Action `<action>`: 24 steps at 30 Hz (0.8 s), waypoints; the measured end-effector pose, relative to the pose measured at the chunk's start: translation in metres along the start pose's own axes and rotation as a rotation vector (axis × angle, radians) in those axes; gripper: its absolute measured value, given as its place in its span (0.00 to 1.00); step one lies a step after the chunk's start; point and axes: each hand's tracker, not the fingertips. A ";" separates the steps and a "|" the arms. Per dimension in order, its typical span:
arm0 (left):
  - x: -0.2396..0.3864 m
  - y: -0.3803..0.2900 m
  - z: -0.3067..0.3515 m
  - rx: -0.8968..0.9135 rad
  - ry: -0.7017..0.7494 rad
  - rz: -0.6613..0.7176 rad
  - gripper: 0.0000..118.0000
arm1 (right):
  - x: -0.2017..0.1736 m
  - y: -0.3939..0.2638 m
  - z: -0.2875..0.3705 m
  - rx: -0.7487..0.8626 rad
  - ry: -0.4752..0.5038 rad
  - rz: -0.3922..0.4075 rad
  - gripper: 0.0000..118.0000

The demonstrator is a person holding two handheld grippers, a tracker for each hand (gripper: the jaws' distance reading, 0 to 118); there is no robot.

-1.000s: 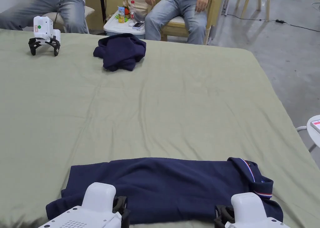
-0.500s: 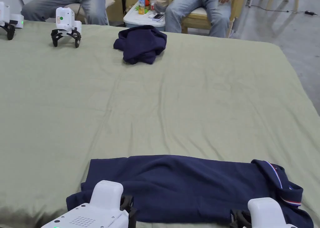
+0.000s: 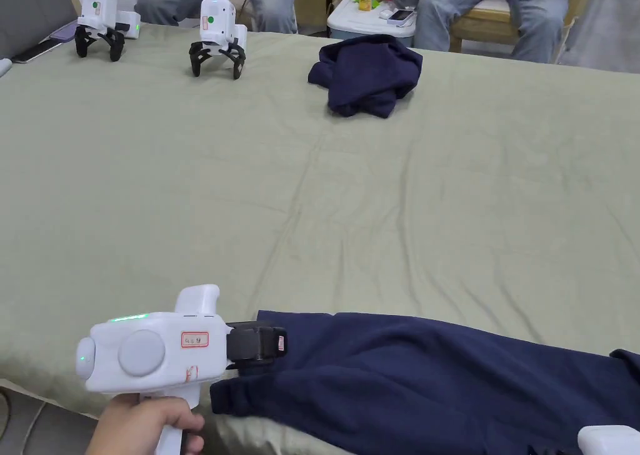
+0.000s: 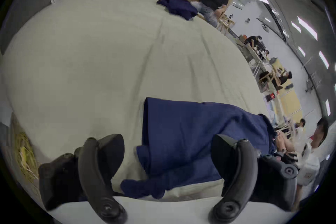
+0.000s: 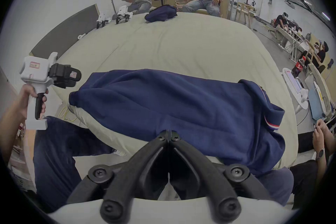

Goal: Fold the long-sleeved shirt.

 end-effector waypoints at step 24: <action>-0.039 0.030 -0.045 -0.188 -0.295 0.059 0.89 | -0.004 0.003 -0.009 -0.050 0.025 0.011 0.00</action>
